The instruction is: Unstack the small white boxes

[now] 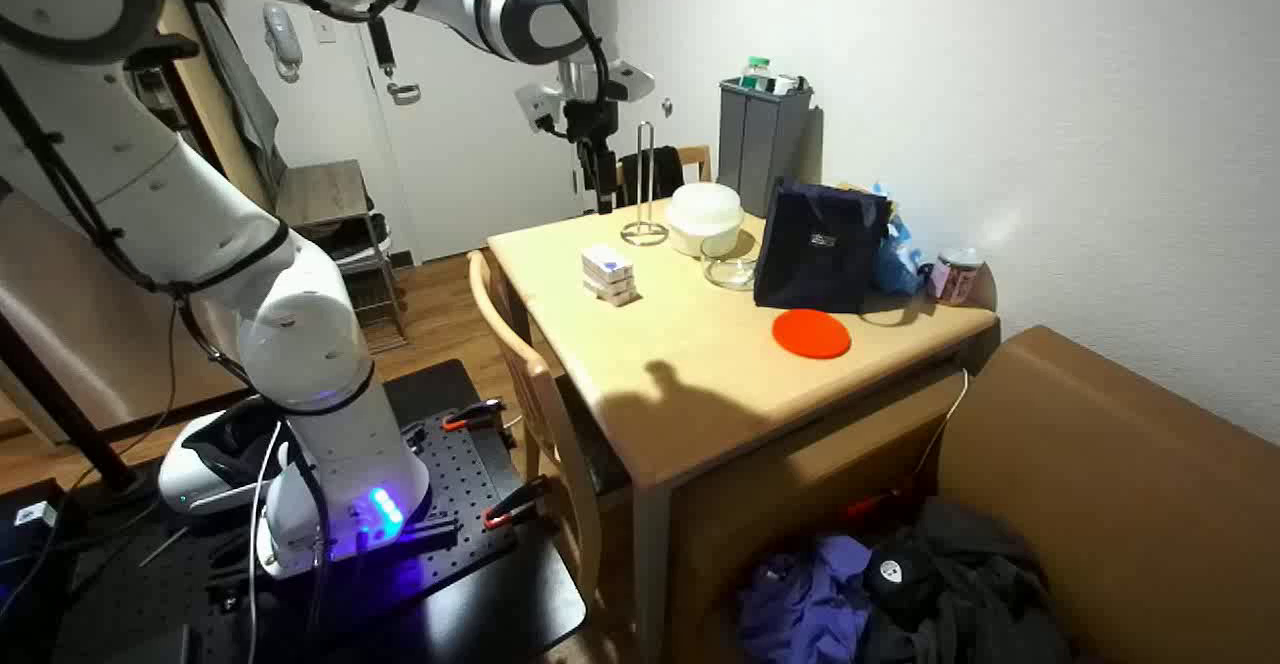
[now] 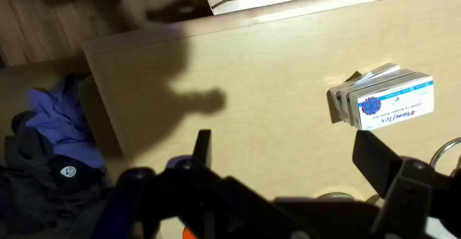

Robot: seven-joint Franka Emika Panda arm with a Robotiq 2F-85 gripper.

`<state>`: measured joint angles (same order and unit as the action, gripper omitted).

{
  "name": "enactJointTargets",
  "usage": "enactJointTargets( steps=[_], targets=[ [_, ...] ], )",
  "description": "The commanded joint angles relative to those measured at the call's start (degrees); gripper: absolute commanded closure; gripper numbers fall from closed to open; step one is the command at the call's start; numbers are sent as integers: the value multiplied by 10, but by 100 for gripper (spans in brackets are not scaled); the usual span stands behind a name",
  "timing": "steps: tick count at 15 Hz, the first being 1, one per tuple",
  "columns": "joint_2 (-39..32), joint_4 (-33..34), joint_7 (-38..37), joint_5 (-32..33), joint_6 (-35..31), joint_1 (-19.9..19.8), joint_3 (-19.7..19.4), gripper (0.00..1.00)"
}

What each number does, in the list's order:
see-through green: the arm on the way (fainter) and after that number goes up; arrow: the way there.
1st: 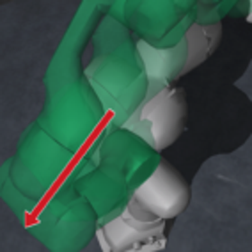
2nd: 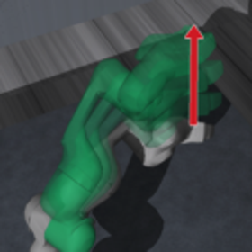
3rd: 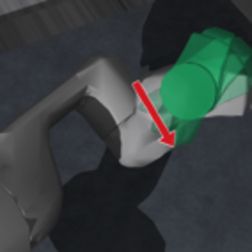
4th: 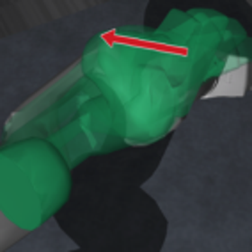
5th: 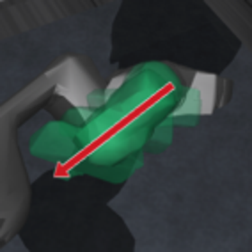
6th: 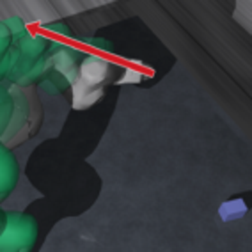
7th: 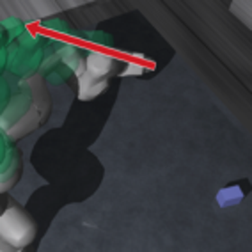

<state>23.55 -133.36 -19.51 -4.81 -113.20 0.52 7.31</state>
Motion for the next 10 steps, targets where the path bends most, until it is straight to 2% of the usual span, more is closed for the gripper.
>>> enactJointTargets(
  steps=[1, 7, 9, 10],
  targets=[
    [0, 1, -1, 1, 1, 2, -2, 0],
    [-20, 32, 90, 47, 45, 41, 19, 0],
    [-34, 52, 102, 69, 65, 51, 32, 0],
    [-41, 62, 81, 81, 63, 52, 41, 0]
  ],
)
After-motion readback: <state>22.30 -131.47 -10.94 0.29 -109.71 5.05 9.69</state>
